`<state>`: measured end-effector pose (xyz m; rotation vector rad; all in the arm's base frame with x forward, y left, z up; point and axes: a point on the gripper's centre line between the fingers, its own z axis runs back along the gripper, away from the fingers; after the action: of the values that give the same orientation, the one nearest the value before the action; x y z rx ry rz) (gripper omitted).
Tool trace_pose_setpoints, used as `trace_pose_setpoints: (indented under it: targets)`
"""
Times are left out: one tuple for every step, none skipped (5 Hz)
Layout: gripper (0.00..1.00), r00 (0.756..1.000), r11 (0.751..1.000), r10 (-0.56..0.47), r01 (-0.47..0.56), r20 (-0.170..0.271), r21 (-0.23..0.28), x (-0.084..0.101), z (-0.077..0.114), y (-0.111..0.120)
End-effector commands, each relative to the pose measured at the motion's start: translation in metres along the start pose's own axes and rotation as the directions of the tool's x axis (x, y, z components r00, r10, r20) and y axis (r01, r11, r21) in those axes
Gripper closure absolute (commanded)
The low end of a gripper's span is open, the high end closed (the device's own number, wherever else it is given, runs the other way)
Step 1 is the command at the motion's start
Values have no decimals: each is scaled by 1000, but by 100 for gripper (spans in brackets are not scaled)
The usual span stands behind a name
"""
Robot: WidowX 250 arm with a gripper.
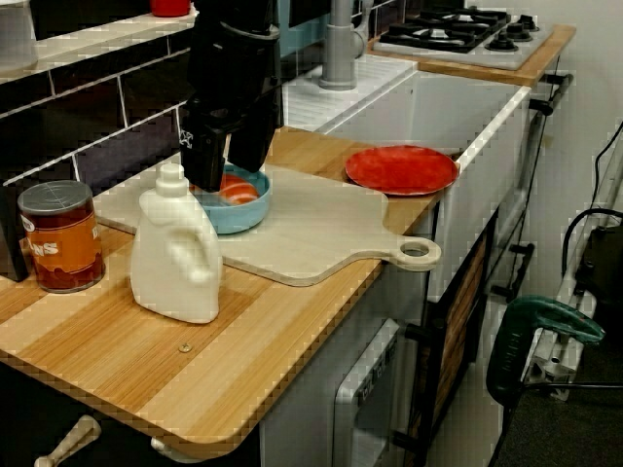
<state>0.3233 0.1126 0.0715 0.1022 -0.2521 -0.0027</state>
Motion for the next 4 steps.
trace_pose_setpoints:
  targets:
    - [0,999,1000,-7,6,43,23,8,7,6]
    - [0,999,1000,-12,10,44,28,9,5,4]
    - [0,999,999,-23,22,39,34,7,3,2]
    - [0,998,998,-53,52,34,48,0,-3,3]
